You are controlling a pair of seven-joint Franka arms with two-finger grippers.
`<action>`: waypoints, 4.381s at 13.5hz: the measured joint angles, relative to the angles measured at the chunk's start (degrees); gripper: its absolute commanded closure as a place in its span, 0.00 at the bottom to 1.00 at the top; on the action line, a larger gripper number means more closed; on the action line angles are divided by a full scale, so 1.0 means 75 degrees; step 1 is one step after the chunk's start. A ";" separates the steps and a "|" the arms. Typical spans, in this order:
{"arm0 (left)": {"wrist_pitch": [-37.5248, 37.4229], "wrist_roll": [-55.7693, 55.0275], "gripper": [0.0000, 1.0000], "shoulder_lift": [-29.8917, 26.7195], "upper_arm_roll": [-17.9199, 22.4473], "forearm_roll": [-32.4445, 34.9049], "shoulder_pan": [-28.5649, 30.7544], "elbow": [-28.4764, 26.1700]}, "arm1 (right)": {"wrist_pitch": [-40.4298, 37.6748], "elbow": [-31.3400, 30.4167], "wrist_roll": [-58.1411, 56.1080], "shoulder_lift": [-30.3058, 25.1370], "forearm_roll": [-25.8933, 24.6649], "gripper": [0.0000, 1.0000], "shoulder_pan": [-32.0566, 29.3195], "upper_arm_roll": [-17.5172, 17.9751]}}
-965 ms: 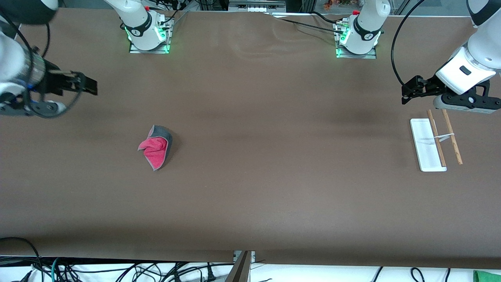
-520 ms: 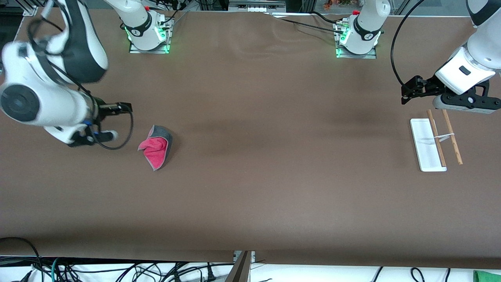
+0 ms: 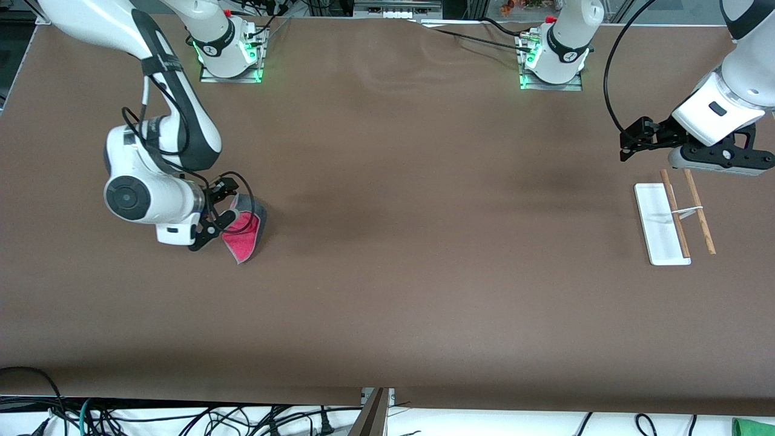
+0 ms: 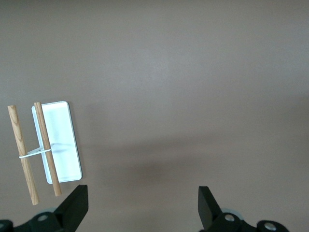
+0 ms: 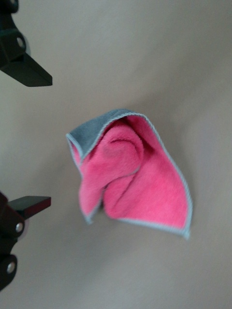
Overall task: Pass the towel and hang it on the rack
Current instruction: 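Reach the right gripper down to the pink-grey towel and grasp it, then lift the towel with the right gripper toward the table middle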
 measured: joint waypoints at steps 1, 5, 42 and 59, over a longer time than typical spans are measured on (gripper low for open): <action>0.0000 0.0000 0.00 0.0000 0.0017 0.0000 0.0002 0.0000 | 0.0343 -0.0156 -0.0614 0.0038 -0.0004 0.00 0.0002 0.0000; -0.0001 0.0000 0.00 0.0000 0.0022 0.0000 0.0007 0.0000 | 0.1211 -0.0727 -0.2033 0.0101 -0.0013 0.00 0.0002 0.0000; -0.0173 0.0000 0.00 0.0065 -0.0046 0.0044 -0.0021 0.0065 | -0.0621 0.0097 -0.2055 -0.0370 0.0875 1.00 0.0004 0.0536; -0.0854 0.0634 0.00 0.0599 0.0101 -0.0916 0.0078 0.0443 | -0.1028 0.2758 0.1226 -0.0637 0.0902 1.00 0.0495 0.3972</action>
